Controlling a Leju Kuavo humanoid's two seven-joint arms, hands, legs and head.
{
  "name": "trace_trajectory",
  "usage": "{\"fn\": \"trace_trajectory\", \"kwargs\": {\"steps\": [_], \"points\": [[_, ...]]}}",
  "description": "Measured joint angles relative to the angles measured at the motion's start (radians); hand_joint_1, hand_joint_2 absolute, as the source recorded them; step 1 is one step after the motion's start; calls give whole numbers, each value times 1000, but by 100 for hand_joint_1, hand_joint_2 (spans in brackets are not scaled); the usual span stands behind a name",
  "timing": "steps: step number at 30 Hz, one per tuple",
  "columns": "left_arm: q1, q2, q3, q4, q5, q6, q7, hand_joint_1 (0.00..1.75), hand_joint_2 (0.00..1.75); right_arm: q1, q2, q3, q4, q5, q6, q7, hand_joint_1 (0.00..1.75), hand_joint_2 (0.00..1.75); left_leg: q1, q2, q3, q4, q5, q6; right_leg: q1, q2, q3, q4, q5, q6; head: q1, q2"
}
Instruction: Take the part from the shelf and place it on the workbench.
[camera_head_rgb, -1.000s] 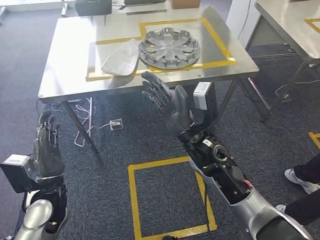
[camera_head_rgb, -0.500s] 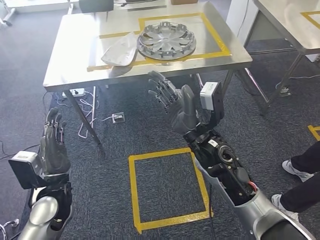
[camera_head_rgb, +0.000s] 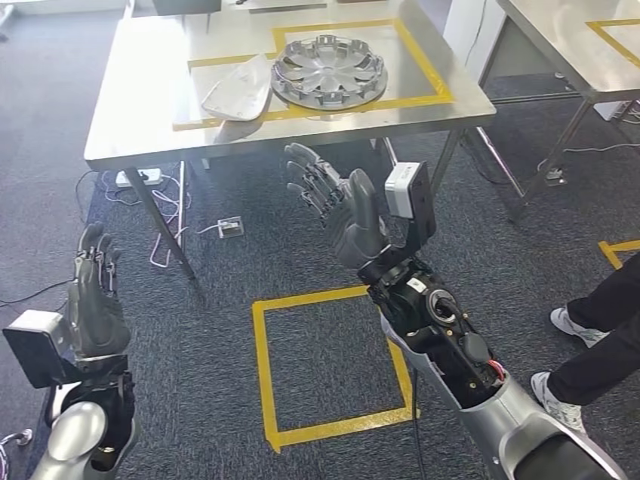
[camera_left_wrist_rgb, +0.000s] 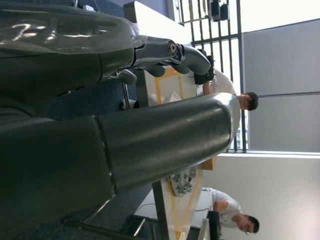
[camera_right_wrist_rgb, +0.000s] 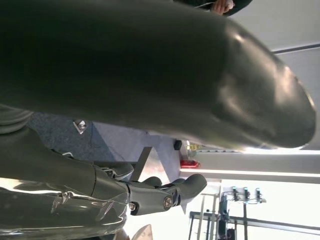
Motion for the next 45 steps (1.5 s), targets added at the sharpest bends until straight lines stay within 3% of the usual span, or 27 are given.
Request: {"fn": "trace_trajectory", "kwargs": {"steps": [4,8,11,13,15,17,18,19,20,22,24,27,29,30,32,33,34,35,37,39,40,42,44,45], "points": [[1,0,0,-1,-2,0,2,0,0,1,0,0,0,1,-10,6,0,0,-4,0,-2,0,3,8,-3,1,4,-9,15,15,7,0],[2,0,0,-1,-2,0,3,0,0,2,0,1,0,-1,-13,9,0,0,-5,0,-3,2,4,11,-5,1,4,-13,19,24,11,0],[2,1,0,-4,-5,0,6,0,0,4,0,1,-2,-7,-15,13,0,0,-12,0,-4,2,3,25,-11,2,7,-22,23,45,6,0],[3,0,0,-8,-7,0,6,0,0,5,0,1,-7,-14,-16,15,0,0,-5,5,4,-13,8,36,-11,3,-1,-10,13,56,4,0],[3,-1,0,-10,-8,0,7,0,0,7,-1,1,-11,-19,-17,15,0,0,2,12,14,-27,13,41,-10,5,-45,82,-35,57,10,0],[5,-1,0,-11,-8,0,7,0,0,14,-2,1,-11,-20,-17,15,0,0,2,17,17,-28,11,42,-13,6,-121,234,-94,59,16,0],[6,-2,0,-11,-8,0,8,0,0,19,-3,1,-11,-20,-18,15,0,0,2,19,17,-28,9,40,-15,6,-151,285,-104,61,19,0],[7,-2,0,-11,-8,0,8,0,0,23,-3,1,-11,-20,-18,16,0,0,4,21,19,-27,7,37,-19,5,-162,296,-94,63,20,0],[8,-2,0,-11,-9,0,9,0,0,25,-4,1,-11,-21,-18,16,0,0,7,24,22,-24,2,31,-23,3,-151,262,-62,65,22,0],[9,-2,0,-12,-10,2,11,0,0,25,-7,0,-11,-21,-17,15,0,0,12,29,29,-15,-11,15,-27,-16,-92,122,15,72,29,0],[9,-1,0,-13,-10,3,14,0,0,25,-8,0,-12,-22,-16,15,0,0,9,36,28,0,-23,0,-24,-32,-48,32,40,67,36,0],[9,-1,0,-16,-10,7,15,0,0,27,-8,1,-14,-22,-15,15,0,0,7,52,23,8,-29,-15,-19,-15,-49,30,30,42,24,0],[8,-1,0,-18,-11,8,15,0,0,26,-8,1,-16,-22,-15,14,0,0,11,43,8,50,-56,-22,-20,2,-48,31,29,29,15,0],[8,-1,0,-19,-11,8,15,0,0,25,-8,1,-17,-22,-15,14,0,0,12,31,-18,102,-82,-25,-20,9,-47,30,28,24,8,0],[9,-1,0,-20,-11,8,15,0,0,26,-8,1,-17,-22,-14,14,0,0,11,12,-101,249,-135,-26,-17,24,-46,30,27,17,-5,0],[11,-1,0,-20,-10,8,15,0,0,27,-8,2,-17,-22,-14,15,0,0,10,9,-139,306,-146,-24,-14,32,-46,30,26,14,-10,0],[12,0,0,-20,-10,8,15,0,0,27,-8,2,-16,-22,-14,15,0,0,9,6,-160,327,-137,-19,-11,42,-44,30,25,13,-13,0],[13,0,0,-20,-11,8,15,0,0,28,-8,2,-16,-22,-14,15,0,0,7,4,-160,306,-109,-13,-8,52,-43,30,25,12,-14,0],[13,0,0,-21,-11,8,15,0,0,27,-8,2,-16,-22,-14,15,0,0,-1,-21,-109,166,-24,7,-5,72,-39,30,24,11,-15,0],[11,0,0,-21,-11,9,15,0,0,26,-8,2,-16,-22,-14,15,0,0,-7,-50,-60,47,23,19,-5,88,-42,30,24,13,-14,0],[10,0,0,-22,-12,10,15,0,0,25,-8,2,-16,-22,-14,15,0,0,-9,-56,-50,24,27,20,-7,95,-45,29,24,15,-13,0],[9,0,0,-24,-15,13,17,0,0,25,-8,3,-17,-24,-14,15,0,0,-10,-42,-46,15,27,21,-8,107,-48,26,25,25,-13,0],[7,-1,0,-25,-18,18,19,0,0,24,-8,3,-17,-31,-13,15,0,0,-5,-26,-37,3,30,28,-5,84,-59,48,7,35,-10,0],[7,-1,0,-26,-19,19,21,0,0,23,-8,3,-17,-33,-12,15,0,0,-2,-16,-32,-2,31,32,-4,63,-78,89,-19,40,-5,0]]}}
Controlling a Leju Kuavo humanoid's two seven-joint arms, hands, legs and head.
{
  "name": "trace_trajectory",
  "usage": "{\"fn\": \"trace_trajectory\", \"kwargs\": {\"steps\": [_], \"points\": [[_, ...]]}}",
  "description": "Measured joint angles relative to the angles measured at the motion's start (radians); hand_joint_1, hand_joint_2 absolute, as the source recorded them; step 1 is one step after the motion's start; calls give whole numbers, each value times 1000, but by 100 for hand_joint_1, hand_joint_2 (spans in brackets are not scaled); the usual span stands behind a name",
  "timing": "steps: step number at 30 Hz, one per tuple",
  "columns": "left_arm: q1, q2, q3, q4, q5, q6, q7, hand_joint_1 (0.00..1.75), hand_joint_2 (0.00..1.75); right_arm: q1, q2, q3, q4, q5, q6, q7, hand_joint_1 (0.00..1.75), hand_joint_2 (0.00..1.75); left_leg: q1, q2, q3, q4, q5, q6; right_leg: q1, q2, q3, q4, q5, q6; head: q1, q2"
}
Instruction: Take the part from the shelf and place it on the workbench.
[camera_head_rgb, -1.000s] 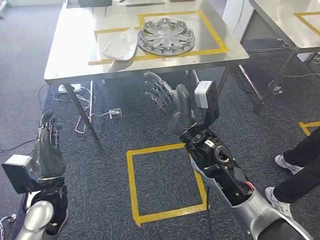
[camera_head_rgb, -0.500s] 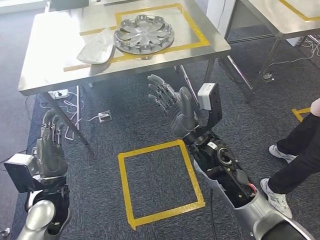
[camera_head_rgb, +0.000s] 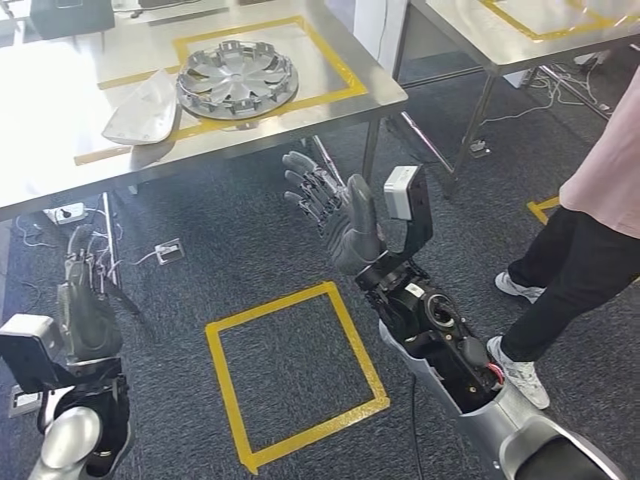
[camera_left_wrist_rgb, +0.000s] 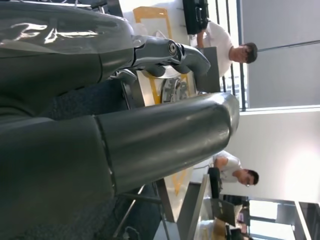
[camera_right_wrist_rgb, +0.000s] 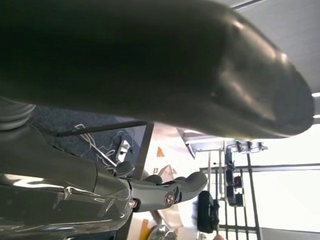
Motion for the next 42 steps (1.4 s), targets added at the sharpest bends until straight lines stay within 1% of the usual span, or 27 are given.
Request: {"fn": "trace_trajectory", "kwargs": {"steps": [2,3,4,5,6,7,9,11,13,15,17,18,19,20,21,23,25,28,30,32,33,34,35,36,39,41,42], "points": [[3,0,0,-1,-3,2,4,0,0,-1,0,1,0,-3,3,0,0,0,0,17,4,-1,-2,5,-2,-34,-59,131,-65,7,10,0],[5,0,0,-1,-4,4,6,0,0,-1,0,1,0,-3,4,1,0,0,0,26,4,-1,-3,6,-3,-40,-87,192,-86,10,13,0],[8,0,0,-1,-5,6,8,0,0,0,0,2,1,-3,6,1,0,0,0,35,5,0,-5,5,-4,-44,-101,222,-89,12,16,0],[9,0,0,-1,-5,8,10,0,0,1,0,3,1,-3,8,1,0,0,0,44,7,0,-7,4,-6,-47,-96,214,-74,14,20,0],[10,0,0,-2,-5,10,11,0,0,1,0,3,1,-3,9,1,0,0,0,52,9,2,-9,2,-7,-53,-72,166,-42,15,24,0],[10,0,0,-3,-6,10,12,0,0,0,-1,2,1,-4,10,1,0,0,0,60,13,4,-13,-1,-8,-64,-36,94,-6,14,29,0],[10,1,0,-7,-6,11,12,0,0,-3,-1,3,1,-4,12,1,0,0,-5,73,16,11,-20,-10,-2,-95,27,-26,32,6,37,0],[10,1,0,-10,-7,11,14,0,0,-4,-1,4,0,-4,13,2,0,0,-10,87,15,16,-23,-18,5,-102,43,-59,31,-8,34,0],[9,1,0,-14,-8,11,15,0,0,-4,-2,4,0,-5,14,3,0,0,-8,99,15,21,-29,-26,4,-83,44,-64,35,-22,28,0],[8,1,0,-17,-8,11,15,0,0,-5,-2,3,-3,-5,15,3,0,0,-4,73,-5,73,-65,-37,-1,-66,46,-69,41,-33,23,0],[9,2,0,-19,-8,11,16,0,0,-5,-2,4,-5,-5,15,4,0,0,1,34,-69,209,-132,-45,-4,-49,45,-70,44,-39,9,0],[11,3,0,-19,-8,11,16,0,0,-4,-2,4,-5,-5,16,4,0,0,2,26,-105,280,-158,-48,-4,-40,44,-70,44,-40,3,0],[13,4,0,-19,-8,11,16,0,0,-3,-2,5,-5,-5,16,5,0,0,2,23,-130,325,-168,-49,-4,-30,43,-70,45,-40,-1,0],[14,4,0,-19,-8,11,16,0,0,-3,-2,5,-5,-5,16,5,0,0,3,22,-135,328,-156,-48,-4,-20,43,-70,45,-40,-3,0],[14,4,0,-19,-8,11,16,0,0,-3,-2,5,-5,-5,16,6,0,0,3,20,-117,286,-126,-45,-4,-9,44,-69,45,-40,-5,0],[13,6,0,-21,-8,11,16,0,0,-4,-2,5,-6,-5,16,6,0,0,4,-5,-44,131,-52,-38,-3,11,45,-69,45,-37,-8,0],[13,6,0,-23,-8,11,16,0,0,-4,-2,5,-6,-5,16,6,0,0,4,-26,2,30,-18,-33,-2,28,42,-68,46,-29,-8,0],[12,6,0,-25,-8,12,16,0,0,-3,-2,4,-8,-5,16,6,0,0,3,-11,9,14,-16,-23,-6,41,37,-70,47,-12,-7,0],[10,6,0,-27,-8,11,16,0,0,-4,-2,2,-8,-5,15,6,0,0,6,7,15,5,-12,-12,-4,8,17,-30,18,-2,-1,0],[10,5,0,-29,-8,11,16,0,0,-4,-2,2,-8,-5,15,6,0,0,5,24,18,2,-12,-4,-2,-34,-39,94,-49,4,11,0],[11,5,0,-29,-8,10,16,0,0,-4,-2,2,-8,-5,15,6,0,0,4,32,18,2,-13,-2,-3,-41,-72,168,-80,6,16,0],[12,5,0,-29,-8,9,16,0,0,-3,-2,2,-8,-5,15,7,0,0,4,41,18,2,-14,-1,-3,-45,-96,222,-97,8,19,0],[12,5,0,-29,-8,8,16,0,0,-2,-2,2,-8,-5,15,8,0,0,3,50,19,2,-15,-1,-3,-46,-103,240,-94,9,22,0],[12,5,0,-29,-8,7,16,0,0,-3,-2,2,-8,-5,15,9,0,0,3,58,21,3,-17,-2,-3,-50,-88,213,-71,9,26,0],[11,4,0,-29,-8,2,16,0,0,-6,-3,1,-8,-5,15,11,0,0,-1,81,29,6,-25,-9,4,-93,20,-3,21,-2,39,0],[11,4,0,-30,-9,0,16,0,0,-8,-3,2,-8,-5,15,11,0,0,-7,95,27,9,-27,-16,11,-113,51,-68,33,-14,39,0],[10,4,0,-30,-9,0,15,0,0,-8,-3,2,-8,-5,15,11,0,0,-9,105,26,10,-27,-20,13,-105,52,-72,33,-19,37,0]]}}
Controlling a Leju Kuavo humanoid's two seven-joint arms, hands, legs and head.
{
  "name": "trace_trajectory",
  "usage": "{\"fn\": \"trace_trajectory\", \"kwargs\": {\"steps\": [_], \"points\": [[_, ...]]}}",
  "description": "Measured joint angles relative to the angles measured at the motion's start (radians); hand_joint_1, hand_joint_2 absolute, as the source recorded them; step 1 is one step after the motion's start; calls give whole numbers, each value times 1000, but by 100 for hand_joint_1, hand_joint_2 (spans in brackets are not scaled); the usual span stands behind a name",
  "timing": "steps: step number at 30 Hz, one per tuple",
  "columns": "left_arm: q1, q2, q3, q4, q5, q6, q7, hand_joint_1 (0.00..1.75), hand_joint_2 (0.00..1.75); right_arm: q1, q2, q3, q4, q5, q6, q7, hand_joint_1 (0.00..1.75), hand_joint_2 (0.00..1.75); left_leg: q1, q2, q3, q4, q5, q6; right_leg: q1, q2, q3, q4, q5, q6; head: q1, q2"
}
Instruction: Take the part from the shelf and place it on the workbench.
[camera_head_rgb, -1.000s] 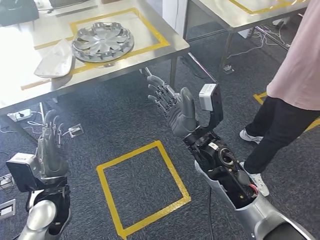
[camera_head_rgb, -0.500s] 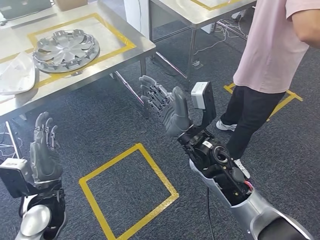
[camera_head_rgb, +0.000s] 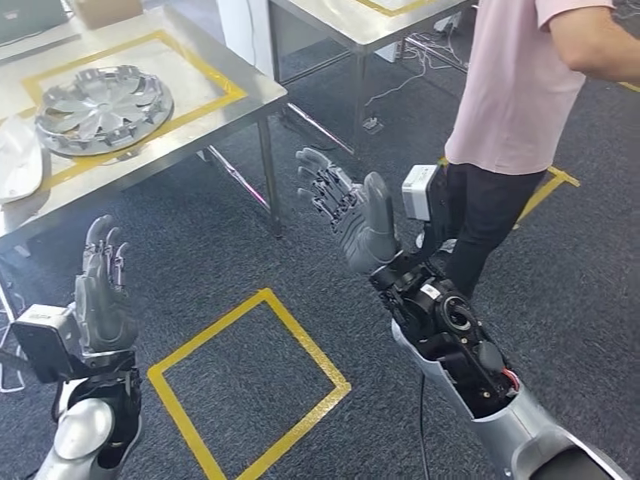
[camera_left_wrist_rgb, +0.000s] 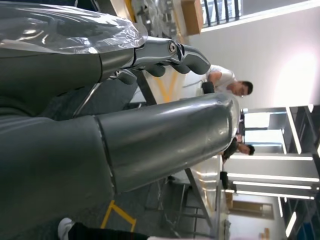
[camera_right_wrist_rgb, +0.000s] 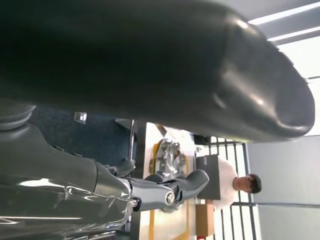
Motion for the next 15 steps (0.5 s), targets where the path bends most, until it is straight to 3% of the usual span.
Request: {"fn": "trace_trajectory", "kwargs": {"steps": [1,3,5,7,8,9,10,12,13,15], "points": [[0,0,0,0,0,0,0,0,0,1,0,0,0,0,0,0,0,0,0,7,0,0,-3,-4,-3,10,0,-1,3,-6,-2,0],[-1,0,0,-1,0,-1,0,0,0,0,-1,0,-3,0,-1,0,0,0,3,-18,-10,32,-28,-15,-7,29,1,-5,10,-16,-7,0],[0,0,0,-2,0,-1,0,0,0,-1,-1,1,-5,0,-1,0,0,0,8,-66,-61,147,-88,-27,-12,47,0,-8,14,-23,-20,0],[3,1,0,-1,0,-1,0,0,0,2,-1,2,-5,0,-1,0,0,0,10,-82,-131,285,-139,-33,-13,67,-3,-7,16,-26,-32,0],[5,1,0,-1,0,-1,0,0,0,4,-1,2,-5,0,-1,1,0,0,11,-83,-149,314,-140,-33,-13,77,-4,-7,16,-26,-35,0],[5,1,0,-1,0,-2,0,0,0,5,-1,3,-5,0,-1,1,0,0,12,-84,-145,299,-120,-33,-13,89,-4,-7,17,-25,-37,0],[5,1,0,-1,0,-2,0,0,0,5,-1,3,-5,0,-1,1,0,0,14,-87,-120,243,-84,-31,-14,100,-4,-7,18,-24,-40,0],[4,2,0,-2,0,-3,0,0,0,5,-1,4,-6,0,-1,1,0,0,18,-115,-49,87,-13,-26,-14,122,-5,-4,18,-19,-44,0],[4,2,0,-2,0,-3,0,0,0,5,-1,4,-6,0,-1,0,0,0,19,-129,-25,34,4,-24,-13,132,-8,-3,19,-15,-45,0],[4,1,0,-2,0,-7,0,0,0,6,-1,4,-7,0,-2,1,0,0,17,-135,-12,3,6,-19,-14,148,-15,-4,22,-3,-43,0]]}}
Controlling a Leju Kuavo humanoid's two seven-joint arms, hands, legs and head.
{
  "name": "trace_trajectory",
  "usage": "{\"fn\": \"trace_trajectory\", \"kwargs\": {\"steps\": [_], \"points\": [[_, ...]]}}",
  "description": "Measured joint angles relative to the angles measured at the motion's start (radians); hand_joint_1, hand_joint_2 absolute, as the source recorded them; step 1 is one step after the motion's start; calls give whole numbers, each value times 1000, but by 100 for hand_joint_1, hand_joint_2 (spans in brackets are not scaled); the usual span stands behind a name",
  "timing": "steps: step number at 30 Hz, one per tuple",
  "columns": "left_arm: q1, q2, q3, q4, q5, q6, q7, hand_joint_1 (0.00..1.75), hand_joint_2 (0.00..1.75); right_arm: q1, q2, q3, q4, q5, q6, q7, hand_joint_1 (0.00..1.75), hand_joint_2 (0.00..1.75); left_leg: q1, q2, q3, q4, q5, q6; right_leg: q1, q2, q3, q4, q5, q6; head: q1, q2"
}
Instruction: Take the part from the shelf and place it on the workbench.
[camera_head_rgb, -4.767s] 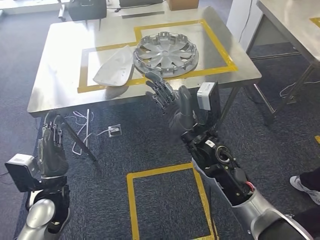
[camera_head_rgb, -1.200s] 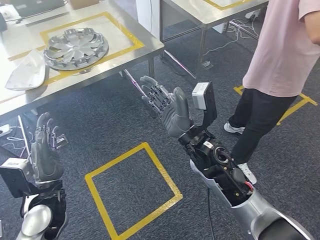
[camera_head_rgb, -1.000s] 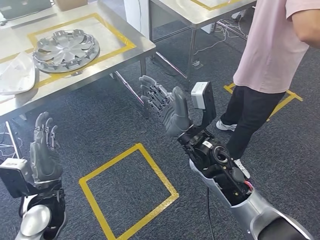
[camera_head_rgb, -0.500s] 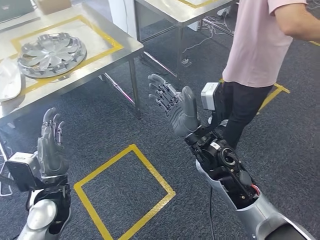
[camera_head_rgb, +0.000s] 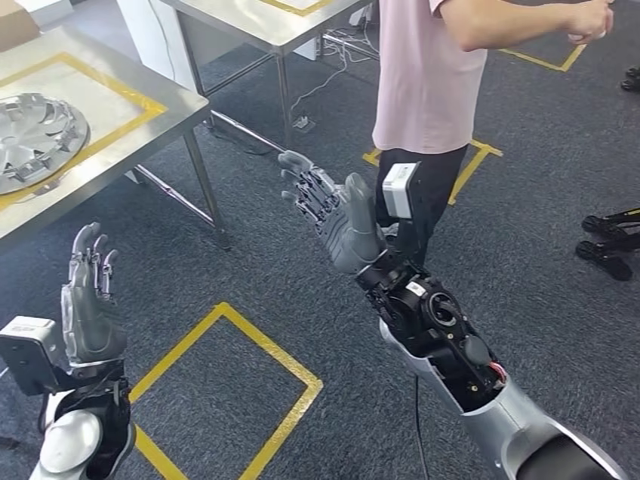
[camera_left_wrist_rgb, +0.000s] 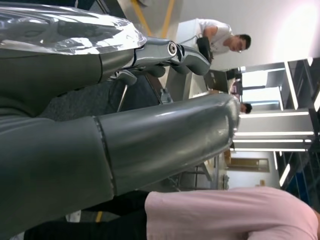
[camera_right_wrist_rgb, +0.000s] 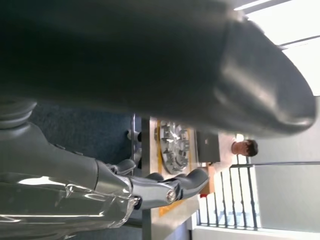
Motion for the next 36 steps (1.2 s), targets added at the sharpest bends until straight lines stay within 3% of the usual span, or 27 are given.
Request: {"fn": "trace_trajectory", "kwargs": {"steps": [1,3,4,6,7,8,9,10,12,13,15,17,19,21,22,23,24,25,27,28,30,32,34,36], "points": [[0,0,0,0,0,-2,0,0,0,1,0,0,-1,0,0,0,0,0,0,9,1,-2,2,5,-2,7,-2,-2,1,7,2,0],[-2,-2,0,0,0,-3,0,0,0,3,0,0,-2,0,-1,0,0,0,1,28,5,-8,5,18,-1,-16,-15,20,-16,17,6,0],[-2,-3,0,0,0,-3,0,0,0,3,0,-1,-3,0,-1,0,0,0,2,38,7,-12,7,24,0,-39,-33,59,-40,22,11,0],[-1,-4,0,0,1,-4,0,0,0,6,0,-1,-5,0,-1,0,0,0,0,56,8,-13,5,31,-1,-81,-96,201,-112,29,23,0],[0,-4,0,0,1,-4,0,0,0,8,0,-1,-5,0,-1,0,0,0,-1,65,8,-13,5,32,-2,-87,-126,272,-139,32,27,0],[1,-4,0,0,1,-4,0,0,0,10,0,0,-5,0,-2,0,0,0,-2,75,8,-12,4,32,-2,-90,-144,314,-149,33,30,0],[1,-5,0,0,1,-4,0,0,0,12,0,0,-5,0,-2,0,0,0,-2,84,10,-12,3,32,-2,-92,-142,313,-138,34,33,0],[1,-5,0,0,1,-4,0,0,0,12,0,0,-6,0,-2,0,0,0,-2,93,12,-12,1,31,-2,-96,-116,264,-108,32,37,0],[1,-6,0,0,1,-4,0,0,0,12,0,-1,-7,0,-2,0,0,0,-6,108,18,-11,-3,26,4,-130,-35,105,-42,24,47,0],[1,-6,0,0,1,-4,0,0,0,11,0,-1,-8,0,-2,0,0,0,-9,115,19,-10,-5,22,8,-148,-3,44,-24,17,49,0],[0,-6,0,0,1,-4,0,0,0,11,0,-1,-9,0,-2,0,0,0,-15,131,18,-9,-6,16,16,-162,16,2,-20,5,46,0],[0,-6,0,0,1,-5,0,0,0,12,-1,-1,-11,0,-3,0,0,0,-15,141,19,-5,-9,8,14,-141,15,0,-13,-6,42,0],[-2,-5,0,0,1,-6,-2,0,0,11,-1,-1,-14,0,-4,0,0,0,-10,107,1,41,-43,-3,8,-122,16,-6,-6,-17,37,0],[-1,-5,0,0,2,-6,-4,0,0,10,-1,0,-16,0,-5,0,0,0,-6,62,-61,173,-110,-12,4,-103,12,-7,-1,-24,23,0],[0,-5,0,0,2,-6,-5,0,0,11,-1,0,-16,0,-5,0,0,0,-5,55,-98,247,-138,-15,3,-93,10,-7,0,-26,16,0],[1,-5,0,0,2,-6,-5,0,0,13,-1,1,-16,0,-5,0,0,0,-5,53,-125,297,-151,-16,3,-82,8,-7,1,-27,11,0],[2,-5,0,0,3,-7,-5,0,0,14,-1,1,-16,0,-6,0,0,0,-4,52,-132,306,-142,-16,3,-70,7,-7,2,-26,8,0],[2,-5,0,0,3,-9,-5,0,0,15,-1,1,-16,0,-6,0,0,0,-4,50,-118,271,-113,-14,3,-58,6,-7,3,-25,5,0],[0,-5,0,0,3,-12,-6,0,0,15,-1,1,-17,0,-8,0,0,0,-1,29,-48,120,-39,-8,2,-36,6,-6,5,-21,1,0],[-1,-5,0,0,3,-13,-7,0,0,14,-1,1,-17,0,-9,0,0,0,1,14,-17,54,-15,-5,4,-26,3,-4,6,-18,0,0],[-2,-5,0,0,3,-14,-10,0,0,14,-1,2,-17,0,-11,-1,0,0,1,-2,8,-3,-4,0,4,-9,-4,-3,9,-8,2,0],[-3,-6,0,0,3,-15,-13,0,0,15,-1,3,-18,-1,-13,-2,0,0,0,14,10,-8,-1,8,1,2,-9,-3,10,5,4,0],[-5,-8,0,0,3,-15,-16,0,0,14,-1,2,-18,-6,-13,-3,0,0,1,32,13,-14,3,20,2,-26,-28,33,-15,14,9,0],[-5,-9,0,0,2,-15,-17,0,0,13,-1,3,-18,-11,-13,-5,0,0,1,50,14,-17,4,28,3,-71,-83,156,-82,21,22,0]]}}
